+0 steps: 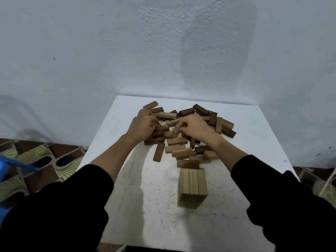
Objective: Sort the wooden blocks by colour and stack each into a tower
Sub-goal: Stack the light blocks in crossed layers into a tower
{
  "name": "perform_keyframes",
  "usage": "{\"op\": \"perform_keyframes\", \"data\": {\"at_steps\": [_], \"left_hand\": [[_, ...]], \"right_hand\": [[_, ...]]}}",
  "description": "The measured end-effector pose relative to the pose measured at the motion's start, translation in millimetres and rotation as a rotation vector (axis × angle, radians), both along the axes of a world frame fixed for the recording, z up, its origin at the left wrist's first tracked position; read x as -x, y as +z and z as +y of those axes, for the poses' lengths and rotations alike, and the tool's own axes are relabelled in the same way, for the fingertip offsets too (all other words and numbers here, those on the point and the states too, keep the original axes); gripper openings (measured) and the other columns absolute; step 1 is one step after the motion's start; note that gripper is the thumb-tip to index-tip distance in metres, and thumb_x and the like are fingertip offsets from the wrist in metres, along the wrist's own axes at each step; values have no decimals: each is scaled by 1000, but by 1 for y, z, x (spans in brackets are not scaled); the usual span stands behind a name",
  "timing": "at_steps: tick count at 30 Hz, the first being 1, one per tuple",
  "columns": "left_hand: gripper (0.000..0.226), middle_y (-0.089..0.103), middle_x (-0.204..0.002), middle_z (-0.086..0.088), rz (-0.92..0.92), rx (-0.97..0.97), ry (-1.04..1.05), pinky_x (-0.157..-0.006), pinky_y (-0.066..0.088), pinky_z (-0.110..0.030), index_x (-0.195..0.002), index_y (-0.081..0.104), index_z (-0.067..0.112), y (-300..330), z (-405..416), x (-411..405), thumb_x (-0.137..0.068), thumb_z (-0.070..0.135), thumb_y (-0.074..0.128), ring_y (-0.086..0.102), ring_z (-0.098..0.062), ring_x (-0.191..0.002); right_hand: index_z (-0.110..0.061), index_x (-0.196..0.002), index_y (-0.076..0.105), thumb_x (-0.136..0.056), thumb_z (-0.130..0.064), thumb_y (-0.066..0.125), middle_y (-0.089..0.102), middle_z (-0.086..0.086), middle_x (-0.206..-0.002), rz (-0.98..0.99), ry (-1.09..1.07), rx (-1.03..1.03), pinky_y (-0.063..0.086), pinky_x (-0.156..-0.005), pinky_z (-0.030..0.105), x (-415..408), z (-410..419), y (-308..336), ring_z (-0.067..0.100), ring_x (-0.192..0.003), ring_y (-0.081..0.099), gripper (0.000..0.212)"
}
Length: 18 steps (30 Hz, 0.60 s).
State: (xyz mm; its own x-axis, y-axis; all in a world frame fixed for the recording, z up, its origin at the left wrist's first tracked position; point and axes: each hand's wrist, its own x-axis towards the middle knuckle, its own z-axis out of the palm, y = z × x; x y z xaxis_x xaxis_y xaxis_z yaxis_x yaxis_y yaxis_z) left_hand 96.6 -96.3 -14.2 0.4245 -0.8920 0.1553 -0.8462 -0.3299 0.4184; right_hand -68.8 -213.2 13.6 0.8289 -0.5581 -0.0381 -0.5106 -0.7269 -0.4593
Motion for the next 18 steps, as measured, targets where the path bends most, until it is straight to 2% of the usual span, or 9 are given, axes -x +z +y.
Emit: {"op": "perform_keyframes", "data": {"at_steps": [1,3,5,7,10,12,13,15,18], "left_hand": [[23,54,-115,-7,-64,-50,-29,-80,38,-33,-104,73,13,2,-7,-5,-91,11,54,39,-26,-121],[20,56,-117,0,-133,-90,-70,-73,35,-32,-98,74,17,3,-17,-9,-90,13,55,37,-21,-127],[21,54,-119,8,-167,-106,-78,-70,31,-31,-95,71,20,0,-29,-15,-87,12,53,38,-16,-126],[23,57,-121,8,-217,-202,-43,-72,30,-32,-95,68,20,-4,-40,-19,-87,12,49,44,-18,-122],[16,63,-113,-4,-263,-338,20,-78,32,-33,-87,63,10,-4,-53,-15,-90,11,48,54,-26,-109],[15,64,-104,-9,-287,-373,44,-77,32,-32,-79,54,14,-2,-59,-11,-92,12,48,56,-28,-102],[15,65,-102,-9,-302,-375,52,-75,33,-32,-79,52,15,-2,-60,-11,-93,13,49,57,-28,-101],[11,65,-103,-10,-304,-382,62,-73,35,-31,-83,55,14,-1,-62,-11,-93,13,49,58,-28,-101],[18,63,-109,-11,-248,-423,73,-76,37,-33,-101,62,6,-4,-68,-10,-92,9,47,56,-29,-105]], "right_hand": [[-18,-90,76,-83,-4,57,71,1,-94,85,19,57,42,-60,26,-7,-5,-2,5,-67,53,24],[-16,-94,74,-84,-6,54,68,5,-95,226,43,167,48,-66,31,-14,-7,-4,21,-85,61,24],[-9,-94,70,-87,-10,51,66,10,-95,283,51,240,45,-66,32,-19,-9,-8,29,-92,61,20],[-7,-93,68,-86,-12,53,65,10,-96,314,65,266,43,-66,31,-22,-12,-10,29,-93,61,17],[-14,-87,68,-81,-21,67,65,5,-95,358,82,229,44,-68,31,-24,-17,-9,24,-94,60,9],[-18,-76,62,-77,-33,74,64,2,-94,387,88,203,44,-69,31,-24,-19,-10,21,-94,59,19],[-18,-78,60,-75,-40,75,64,2,-95,396,90,201,45,-71,33,-23,-19,-12,21,-95,58,27],[-14,-87,61,-73,-47,75,65,4,-100,401,93,216,46,-76,36,-26,-19,-16,23,-97,59,38],[-16,-83,54,-73,-45,75,65,4,-100,420,94,181,42,-76,35,-28,-20,-16,24,-97,59,37]]}}
